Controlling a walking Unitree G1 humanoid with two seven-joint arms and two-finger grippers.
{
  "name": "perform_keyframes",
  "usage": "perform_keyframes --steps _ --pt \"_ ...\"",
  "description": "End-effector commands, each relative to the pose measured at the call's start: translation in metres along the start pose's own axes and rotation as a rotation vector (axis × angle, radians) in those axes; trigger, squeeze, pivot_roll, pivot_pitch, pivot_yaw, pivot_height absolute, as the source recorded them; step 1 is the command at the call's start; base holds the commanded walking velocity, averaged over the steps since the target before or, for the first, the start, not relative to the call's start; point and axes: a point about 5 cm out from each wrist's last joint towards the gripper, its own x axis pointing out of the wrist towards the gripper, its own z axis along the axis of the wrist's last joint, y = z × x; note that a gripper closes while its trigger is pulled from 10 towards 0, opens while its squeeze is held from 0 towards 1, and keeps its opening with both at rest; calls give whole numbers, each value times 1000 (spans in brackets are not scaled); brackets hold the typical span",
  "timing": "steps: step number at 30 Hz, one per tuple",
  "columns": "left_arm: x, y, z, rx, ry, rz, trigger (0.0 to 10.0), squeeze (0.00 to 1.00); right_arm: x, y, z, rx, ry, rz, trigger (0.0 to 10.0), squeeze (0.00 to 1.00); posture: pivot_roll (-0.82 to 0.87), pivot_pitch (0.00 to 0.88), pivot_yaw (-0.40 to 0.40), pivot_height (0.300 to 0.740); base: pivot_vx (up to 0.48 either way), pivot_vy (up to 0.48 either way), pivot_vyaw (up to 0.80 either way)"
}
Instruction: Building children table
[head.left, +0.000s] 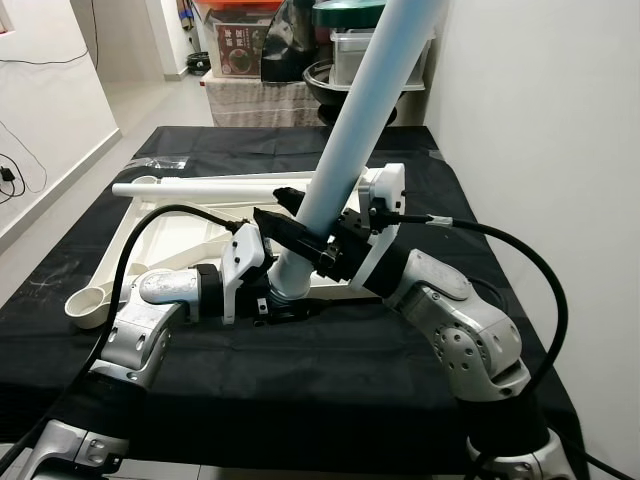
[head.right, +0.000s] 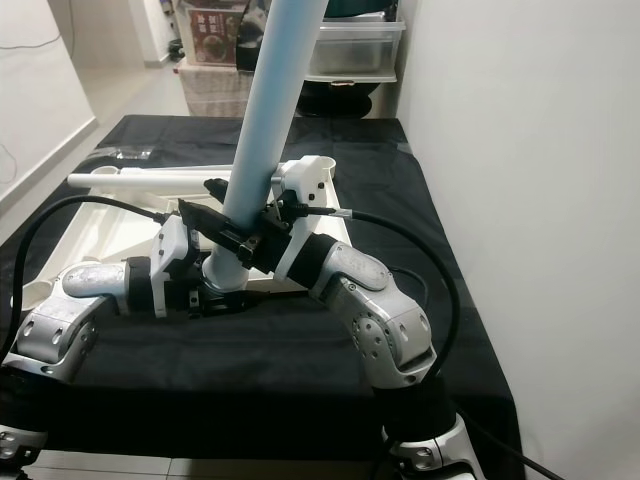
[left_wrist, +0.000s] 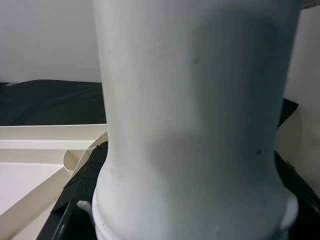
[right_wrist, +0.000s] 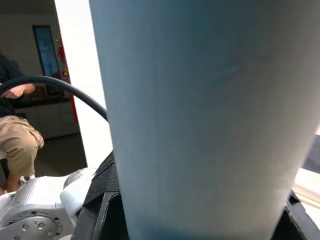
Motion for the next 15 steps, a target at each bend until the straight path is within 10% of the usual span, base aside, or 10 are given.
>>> perform_keyframes --steps 1,5,6,7,9,12,14,15 --pt "0 0 -1 7 -1 5 0 0 6 9 -1 13 0 48 0 0 -41 0 3 740 0 0 0" --pt "-1 0 -2 9 12 7 0 0 7 9 0 13 -4 45 0 0 -39 0 3 740 0 0 0" --pt "-1 1 -3 11 23 14 3216 0 8 8 1 19 -8 30 10000 0 -37 0 3 740 0 0 0" --pt "-1 2 -4 16 37 17 10000 0 9 5 8 60 -64 2 10000 882 -35 0 4 740 0 0 0" --pt "-2 3 -5 20 46 18 10000 0 10 3 13 91 -104 -16 10000 1000 -36 0 4 740 0 0 0" --pt "-2 1 -7 30 61 4 10000 0 9 -5 25 135 -172 -49 10000 1000 -40 0 8 740 0 0 0" --pt "-2 -1 -9 32 67 -4 10000 0 9 -10 32 141 -195 -69 10000 0 -41 0 8 740 0 0 0" --pt "-2 -2 -10 32 68 -6 10000 0 8 -11 34 140 -199 -73 10000 0 -41 0 8 740 0 0 0"
